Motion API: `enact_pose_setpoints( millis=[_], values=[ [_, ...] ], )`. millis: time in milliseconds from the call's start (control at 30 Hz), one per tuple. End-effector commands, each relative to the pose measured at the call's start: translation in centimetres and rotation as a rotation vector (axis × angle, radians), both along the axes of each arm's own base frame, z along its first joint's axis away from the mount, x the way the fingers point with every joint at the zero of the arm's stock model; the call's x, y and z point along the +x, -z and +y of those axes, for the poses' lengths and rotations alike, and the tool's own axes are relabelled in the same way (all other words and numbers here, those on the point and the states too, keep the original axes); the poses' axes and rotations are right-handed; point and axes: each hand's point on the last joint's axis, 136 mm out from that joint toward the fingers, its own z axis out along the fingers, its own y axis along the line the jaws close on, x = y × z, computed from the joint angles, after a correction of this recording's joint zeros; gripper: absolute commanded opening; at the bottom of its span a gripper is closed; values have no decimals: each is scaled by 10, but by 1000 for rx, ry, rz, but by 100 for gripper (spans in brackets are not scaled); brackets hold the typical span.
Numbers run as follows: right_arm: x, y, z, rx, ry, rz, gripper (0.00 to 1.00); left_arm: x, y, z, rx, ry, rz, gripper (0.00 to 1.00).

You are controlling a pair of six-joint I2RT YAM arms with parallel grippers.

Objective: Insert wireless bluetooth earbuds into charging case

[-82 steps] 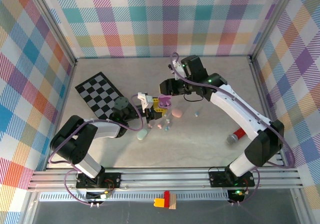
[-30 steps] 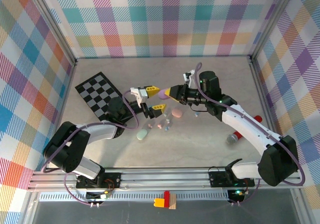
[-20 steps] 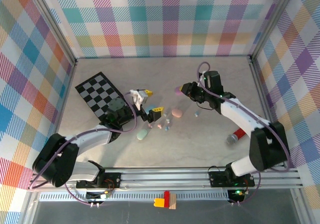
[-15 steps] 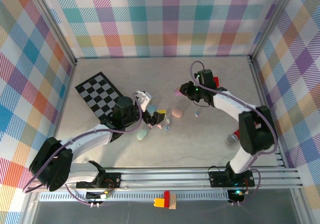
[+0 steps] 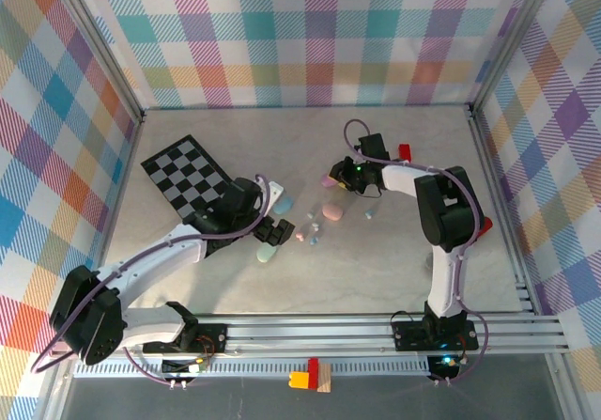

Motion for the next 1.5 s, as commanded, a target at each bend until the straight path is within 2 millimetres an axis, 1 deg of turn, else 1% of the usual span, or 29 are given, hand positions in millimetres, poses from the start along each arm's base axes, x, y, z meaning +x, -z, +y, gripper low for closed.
enact_pose_setpoints(
  millis=[0, 33, 133, 267, 367, 533, 600, 667, 733, 900, 1000, 1100, 1233, 1300, 1367, 1467],
  values=[
    [2, -5, -2, 16, -15, -9, 30, -17, 28, 22, 175, -18, 142, 100],
    [2, -4, -6, 14, -9, -4, 33, -18, 31, 24, 195, -24, 161, 100],
    [-1, -9, -14, 10, -8, -7, 49, -23, 38, 30, 238, -35, 206, 97],
    [-6, -29, -29, -23, 5, -51, 66, -32, 48, 37, 295, -49, 282, 93],
    [-13, -46, -31, -15, -4, -78, 76, -38, 60, 38, 328, -48, 345, 92],
    [-28, -65, -31, 10, -18, -103, 77, -44, 76, 36, 375, -41, 419, 91],
    [-33, -72, -32, 13, -22, -115, 77, -47, 83, 35, 394, -32, 441, 88],
    [-37, -78, -35, 4, -25, -127, 77, -48, 89, 36, 409, -28, 452, 82],
    [-41, -82, -38, -7, -22, -137, 77, -49, 94, 33, 403, -17, 466, 71],
    [-49, -92, -40, -14, -27, -151, 76, -51, 106, 27, 387, -5, 503, 63],
    [-52, -96, -42, -21, -32, -162, 76, -53, 109, 25, 384, 1, 511, 61],
    [-55, -98, -43, -27, -32, -166, 76, -52, 111, 25, 386, 2, 516, 57],
    [-59, -101, -45, -23, -30, -169, 76, -53, 112, 27, 396, -3, 519, 49],
    [-61, -103, -45, -21, -29, -175, 75, -53, 114, 28, 405, -4, 521, 48],
    [-64, -108, -45, -17, -30, -183, 75, -53, 115, 29, 413, -6, 521, 45],
    [-70, -117, -45, -2, -40, -196, 75, -49, 111, 29, 408, -13, 497, 44]
  ],
)
